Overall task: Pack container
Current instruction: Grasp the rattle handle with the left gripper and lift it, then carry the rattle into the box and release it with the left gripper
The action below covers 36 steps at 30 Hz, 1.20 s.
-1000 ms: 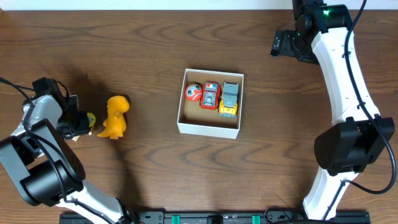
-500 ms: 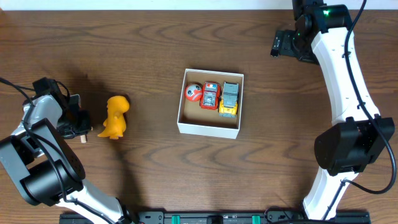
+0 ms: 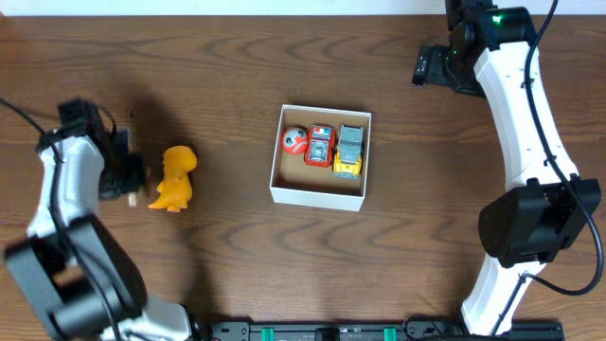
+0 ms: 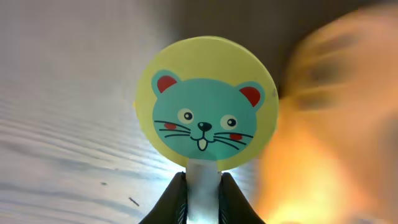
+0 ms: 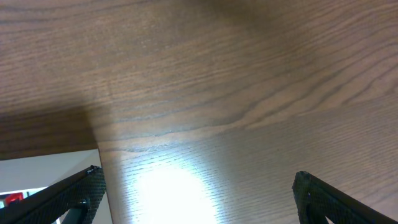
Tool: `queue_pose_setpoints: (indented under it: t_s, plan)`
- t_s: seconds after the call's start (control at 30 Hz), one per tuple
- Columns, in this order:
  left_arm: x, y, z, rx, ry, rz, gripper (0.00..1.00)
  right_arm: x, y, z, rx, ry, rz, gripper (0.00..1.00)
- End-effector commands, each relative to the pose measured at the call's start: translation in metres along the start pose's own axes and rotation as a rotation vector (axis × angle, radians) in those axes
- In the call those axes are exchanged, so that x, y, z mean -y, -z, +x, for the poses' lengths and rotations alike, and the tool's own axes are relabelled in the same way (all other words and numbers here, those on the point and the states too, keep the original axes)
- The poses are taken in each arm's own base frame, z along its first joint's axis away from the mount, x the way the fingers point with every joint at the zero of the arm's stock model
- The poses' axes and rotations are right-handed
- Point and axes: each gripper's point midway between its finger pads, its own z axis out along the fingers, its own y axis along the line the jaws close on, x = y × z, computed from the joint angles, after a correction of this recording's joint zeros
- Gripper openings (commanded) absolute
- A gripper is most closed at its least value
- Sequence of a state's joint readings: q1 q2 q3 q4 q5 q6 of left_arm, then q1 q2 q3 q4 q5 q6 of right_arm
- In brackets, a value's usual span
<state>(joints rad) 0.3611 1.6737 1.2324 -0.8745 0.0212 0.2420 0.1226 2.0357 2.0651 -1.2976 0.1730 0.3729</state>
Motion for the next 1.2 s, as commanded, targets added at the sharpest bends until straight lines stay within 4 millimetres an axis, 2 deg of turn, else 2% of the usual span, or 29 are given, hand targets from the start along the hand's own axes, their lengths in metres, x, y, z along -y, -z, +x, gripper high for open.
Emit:
queue_pose_setpoints:
  t_s: [0.0, 0.03, 0.13, 0.2, 0.4, 0.47, 0.53, 0.63, 0.87, 1.03, 1.17]
  plan:
    - [0.032, 0.066, -0.03, 0.206, -0.06, 0.003, 0.05, 0.001, -0.005, 0.002, -0.009, 0.019, 0.013, 0.99]
    - [0.047, 0.084, -0.036, 0.266, -0.095, 0.012, 0.06, 0.001, -0.005, 0.002, -0.009, 0.019, 0.014, 0.99]
    - [0.089, 0.118, -0.043, 0.392, -0.131, 0.067, 0.06, 0.001, -0.005, 0.002, -0.009, 0.02, 0.014, 0.99]
    - [0.131, 0.139, -0.043, 0.462, -0.175, 0.163, 0.06, 0.001, -0.005, 0.002, -0.009, 0.02, 0.014, 0.99]
    - [0.239, 0.165, -0.034, 0.559, -0.393, 0.384, 0.06, 0.001, -0.005, 0.002, -0.009, 0.019, 0.014, 0.99]
    - [0.277, 0.168, -0.021, 0.586, -0.617, 0.45, 0.06, 0.001, -0.005, 0.002, -0.009, 0.019, 0.014, 0.99]
    - [0.301, 0.163, -0.009, 0.592, -0.801, 0.459, 0.06, 0.001, -0.005, 0.002, -0.009, 0.019, 0.014, 0.99]
    - [0.317, 0.143, 0.005, 0.541, -0.94, 0.446, 0.06, 0.001, -0.005, 0.002, -0.009, 0.02, 0.014, 0.99]
    - [0.325, 0.085, 0.043, 0.279, -1.017, 0.482, 0.06, 0.001, -0.005, 0.002, -0.008, 0.02, 0.014, 0.99]
    - [0.326, 0.056, 0.052, 0.177, -1.022, 0.473, 0.06, 0.0, -0.005, 0.0, -0.003, 0.019, 0.012, 0.99]
    - [0.327, 0.043, 0.057, 0.129, -1.023, 0.469, 0.06, 0.0, -0.005, 0.0, -0.003, 0.019, 0.012, 0.99]
